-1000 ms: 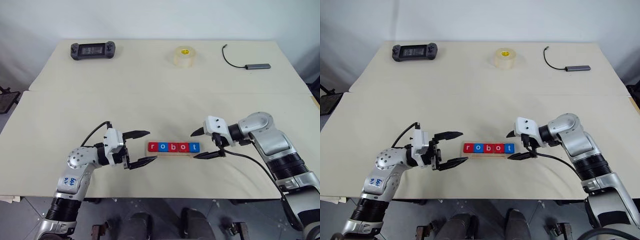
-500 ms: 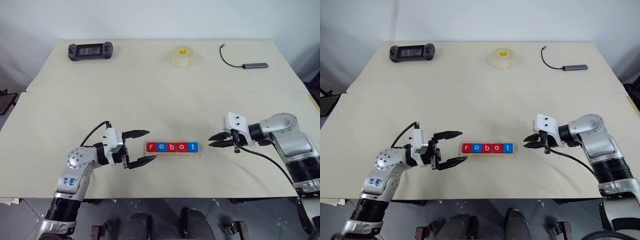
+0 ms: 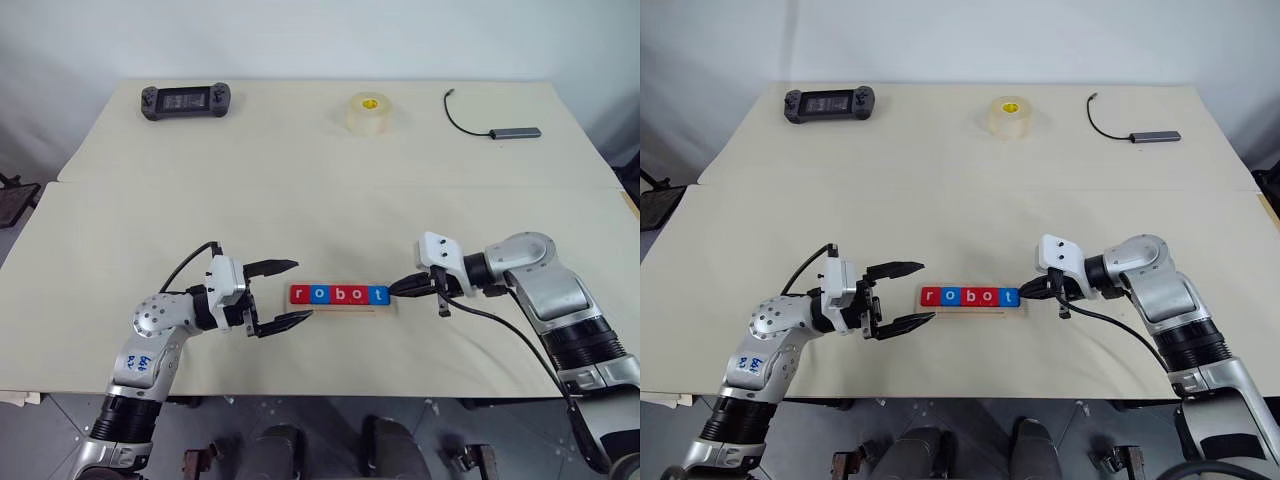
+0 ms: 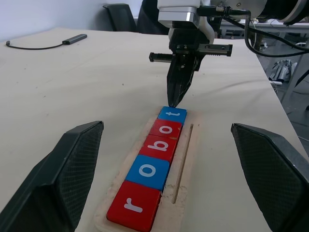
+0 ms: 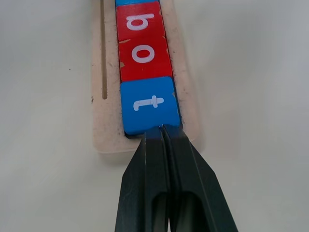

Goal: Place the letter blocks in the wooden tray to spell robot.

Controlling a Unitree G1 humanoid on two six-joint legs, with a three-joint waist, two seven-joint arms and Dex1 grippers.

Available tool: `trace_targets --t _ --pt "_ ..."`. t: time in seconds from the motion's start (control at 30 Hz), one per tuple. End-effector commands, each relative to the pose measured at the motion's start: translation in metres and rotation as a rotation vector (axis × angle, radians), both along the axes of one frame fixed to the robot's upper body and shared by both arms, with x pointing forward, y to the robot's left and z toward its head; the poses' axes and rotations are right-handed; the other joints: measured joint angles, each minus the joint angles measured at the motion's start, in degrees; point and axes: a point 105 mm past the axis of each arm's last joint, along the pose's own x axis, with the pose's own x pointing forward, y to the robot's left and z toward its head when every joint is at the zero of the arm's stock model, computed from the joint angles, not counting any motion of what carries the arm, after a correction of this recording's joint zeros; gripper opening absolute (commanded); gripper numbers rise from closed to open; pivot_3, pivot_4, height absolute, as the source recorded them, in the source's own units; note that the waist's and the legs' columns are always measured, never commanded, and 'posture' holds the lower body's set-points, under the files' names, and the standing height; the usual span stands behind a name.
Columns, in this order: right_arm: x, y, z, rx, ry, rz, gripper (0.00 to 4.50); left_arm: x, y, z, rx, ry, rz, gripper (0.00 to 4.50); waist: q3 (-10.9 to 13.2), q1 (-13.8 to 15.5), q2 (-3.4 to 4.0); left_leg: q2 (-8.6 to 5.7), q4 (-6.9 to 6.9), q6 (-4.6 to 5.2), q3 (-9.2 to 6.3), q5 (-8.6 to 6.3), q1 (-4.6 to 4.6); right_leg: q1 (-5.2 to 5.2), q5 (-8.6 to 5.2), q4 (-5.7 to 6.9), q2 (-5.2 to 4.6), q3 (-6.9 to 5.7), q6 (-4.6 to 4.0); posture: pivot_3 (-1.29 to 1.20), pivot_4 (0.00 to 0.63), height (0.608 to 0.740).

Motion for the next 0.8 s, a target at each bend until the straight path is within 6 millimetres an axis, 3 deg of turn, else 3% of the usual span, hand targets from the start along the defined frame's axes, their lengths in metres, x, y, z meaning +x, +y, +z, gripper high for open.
trace_targets --t 0.03,0.13,0.23,0.4,0.47,0.8 --pt "-0.005 -0.017 0.026 0.081 -0.075 -0.047 0.21 -0.004 0.005 0.008 0.004 -0.037 -0.001 4.50 0.0 0.2 0.00 -0.01 0.00 0.00 0.00 0.00 0.00 0.00 0.00 0.00 0.00 0.00 0.00 0.00 0.150 0.740" --pt "-0.014 -0.030 0.037 0.138 -0.161 -0.057 0.94 -0.004 0.012 0.007 0.016 -0.030 0.005 4.50 0.0 0.5 0.00 -0.01 -0.01 0.00 0.00 0.00 0.00 0.01 0.00 -0.01 -0.01 0.00 0.00 0.00 0.150 0.740" --pt "-0.039 -0.047 0.049 0.300 -0.230 -0.007 1.96 -0.004 0.026 0.006 0.046 -0.014 0.018 4.50 0.0 0.7 0.00 0.02 -0.02 0.00 0.01 0.00 0.01 0.04 0.00 -0.03 0.02 -0.02 0.00 0.00 0.150 0.740" --pt "-0.063 -0.071 0.037 0.295 -0.128 -0.048 3.68 -0.003 0.042 0.008 0.077 -0.008 0.030 4.50 0.0 1.1 0.00 0.00 -0.01 0.01 0.09 0.00 0.07 0.09 0.00 -0.02 -0.01 0.03 0.01 0.00 0.150 0.740" --pt "-0.061 -0.076 0.038 0.322 -0.144 -0.085 4.35 -0.001 0.046 0.013 0.088 -0.040 0.048 4.50 0.0 1.2 0.00 0.02 -0.01 0.01 0.09 0.00 0.09 0.08 0.00 0.00 0.00 0.04 0.01 0.00 0.150 0.740" --pt "-0.054 -0.077 0.041 0.365 -0.250 -0.125 4.43 0.006 0.054 0.014 0.100 -0.050 0.130 4.50 0.0 1.1 0.00 0.05 -0.01 0.00 0.09 0.00 0.11 0.08 0.00 0.01 0.01 0.05 0.00 0.00 0.150 0.740"
